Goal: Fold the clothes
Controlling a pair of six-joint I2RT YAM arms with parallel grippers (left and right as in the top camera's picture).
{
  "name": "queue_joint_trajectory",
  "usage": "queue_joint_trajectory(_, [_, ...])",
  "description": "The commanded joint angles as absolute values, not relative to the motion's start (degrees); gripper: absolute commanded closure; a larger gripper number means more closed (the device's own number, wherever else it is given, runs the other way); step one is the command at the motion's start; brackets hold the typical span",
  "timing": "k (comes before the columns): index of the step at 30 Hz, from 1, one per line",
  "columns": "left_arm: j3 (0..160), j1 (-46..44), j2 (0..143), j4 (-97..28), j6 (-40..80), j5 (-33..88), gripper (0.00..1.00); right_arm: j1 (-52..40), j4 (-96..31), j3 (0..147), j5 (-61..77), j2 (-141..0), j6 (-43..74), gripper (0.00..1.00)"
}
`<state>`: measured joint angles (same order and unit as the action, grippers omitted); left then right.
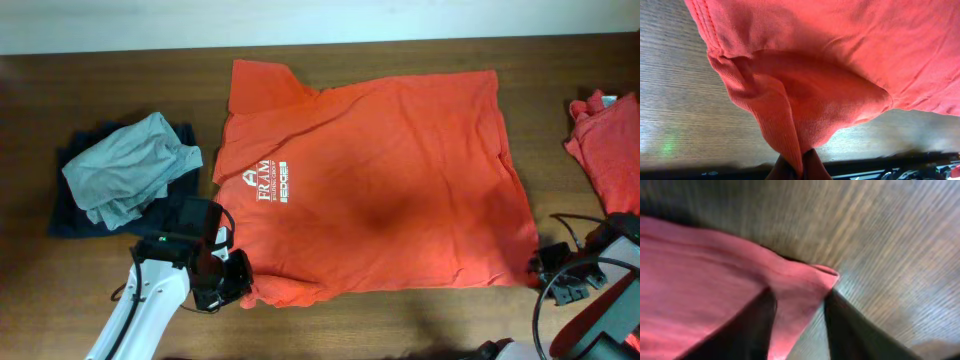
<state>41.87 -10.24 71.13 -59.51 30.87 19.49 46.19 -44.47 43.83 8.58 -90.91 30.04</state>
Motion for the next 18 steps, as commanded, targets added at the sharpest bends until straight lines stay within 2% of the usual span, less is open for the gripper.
queue_joint_trajectory(1, [42.81,-9.96,70.37,-59.44,29.91,18.17,0.99,46.19,-43.35,41.47,10.35,-93.10,29.41,0.83])
queue_joint_trajectory(5, [42.81,-9.96,70.37,-59.37,29.91,16.88,0.99,46.19,-44.66,41.50,10.35,-92.18,29.30,0.96])
queue_joint_trajectory(18, [47.24,-9.93,69.69,-65.10,28.64,16.05,1.00,46.19,-61.36,49.21,7.62,-74.72,25.74,0.96])
